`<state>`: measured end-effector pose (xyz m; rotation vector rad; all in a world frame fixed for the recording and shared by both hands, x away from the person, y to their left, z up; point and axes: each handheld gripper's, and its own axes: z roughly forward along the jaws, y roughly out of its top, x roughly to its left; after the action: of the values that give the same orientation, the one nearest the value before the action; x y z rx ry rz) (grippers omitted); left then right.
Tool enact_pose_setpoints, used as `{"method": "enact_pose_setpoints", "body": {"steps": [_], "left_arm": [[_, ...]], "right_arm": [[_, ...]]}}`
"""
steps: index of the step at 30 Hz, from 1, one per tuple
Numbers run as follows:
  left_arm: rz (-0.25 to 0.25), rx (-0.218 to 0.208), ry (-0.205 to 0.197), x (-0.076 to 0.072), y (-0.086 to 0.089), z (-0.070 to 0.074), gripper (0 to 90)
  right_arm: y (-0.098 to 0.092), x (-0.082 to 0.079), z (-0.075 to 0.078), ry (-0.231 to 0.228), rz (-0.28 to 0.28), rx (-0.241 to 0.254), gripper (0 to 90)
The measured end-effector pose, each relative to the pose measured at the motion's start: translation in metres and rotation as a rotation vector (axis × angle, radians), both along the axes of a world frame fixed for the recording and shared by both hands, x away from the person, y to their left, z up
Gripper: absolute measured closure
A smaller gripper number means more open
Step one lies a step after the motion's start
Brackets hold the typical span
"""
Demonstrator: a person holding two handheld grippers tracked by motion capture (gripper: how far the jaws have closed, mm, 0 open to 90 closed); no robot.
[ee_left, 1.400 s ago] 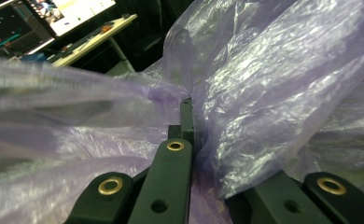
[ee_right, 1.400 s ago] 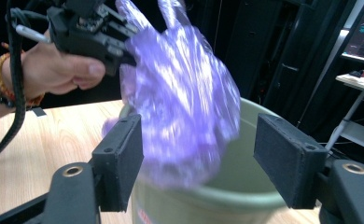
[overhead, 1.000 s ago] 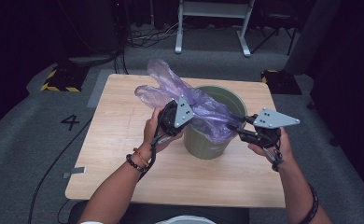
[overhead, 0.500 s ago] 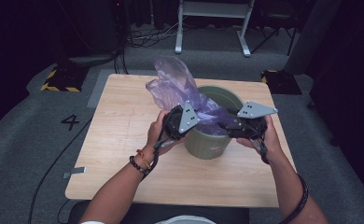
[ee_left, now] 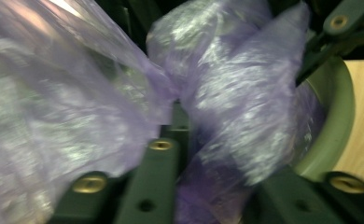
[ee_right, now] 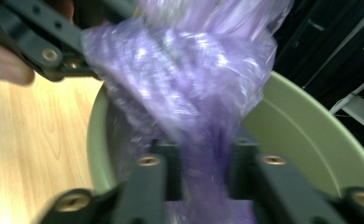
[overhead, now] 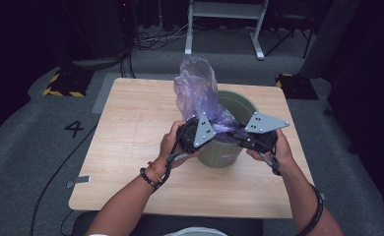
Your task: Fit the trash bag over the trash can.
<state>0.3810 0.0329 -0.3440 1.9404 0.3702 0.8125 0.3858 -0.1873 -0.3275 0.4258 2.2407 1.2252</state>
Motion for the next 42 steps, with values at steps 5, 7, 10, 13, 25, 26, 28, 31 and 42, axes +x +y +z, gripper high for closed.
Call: {"method": "enact_pose_setpoints", "body": {"steps": [5,7,10,13,25,26,28,31,42], "left_arm": [[-0.007,-0.097,-0.004,-0.005,0.019,0.002,38.7],[-0.01,-0.114,-0.008,-0.008,0.027,0.002,33.6],[-0.008,-0.101,-0.014,-0.015,0.042,-0.002,29.0],[0.008,-0.095,-0.023,-0.018,0.051,-0.006,26.7],[-0.078,-0.158,-0.004,-0.017,0.026,0.016,15.3],[-0.067,-0.146,-0.009,-0.016,0.021,0.018,15.7],[-0.086,-0.134,-0.008,-0.015,0.015,0.022,15.3],[-0.116,-0.112,0.004,-0.015,0.01,0.023,15.5],[-0.007,-0.11,-0.009,-0.028,0.058,0.013,15.7]], "right_arm": [[-0.003,-0.002,-0.003,0.013,0.037,-0.012,82.6],[-0.004,-0.003,-0.004,0.018,0.046,-0.006,82.5],[-0.004,-0.006,-0.005,0.021,0.08,0.003,82.2],[-0.003,-0.009,-0.005,0.01,0.098,0.005,79.2],[-0.002,-0.004,-0.001,-0.043,-0.027,0.046,85.9],[-0.003,-0.001,-0.001,-0.043,-0.051,0.051,86.2],[-0.006,0.005,-0.001,-0.028,-0.082,0.066,86.7],[-0.011,0.01,-0.003,-0.008,-0.119,0.079,87.0],[-0.026,0.012,-0.01,-0.009,-0.142,0.049,85.3]]}}
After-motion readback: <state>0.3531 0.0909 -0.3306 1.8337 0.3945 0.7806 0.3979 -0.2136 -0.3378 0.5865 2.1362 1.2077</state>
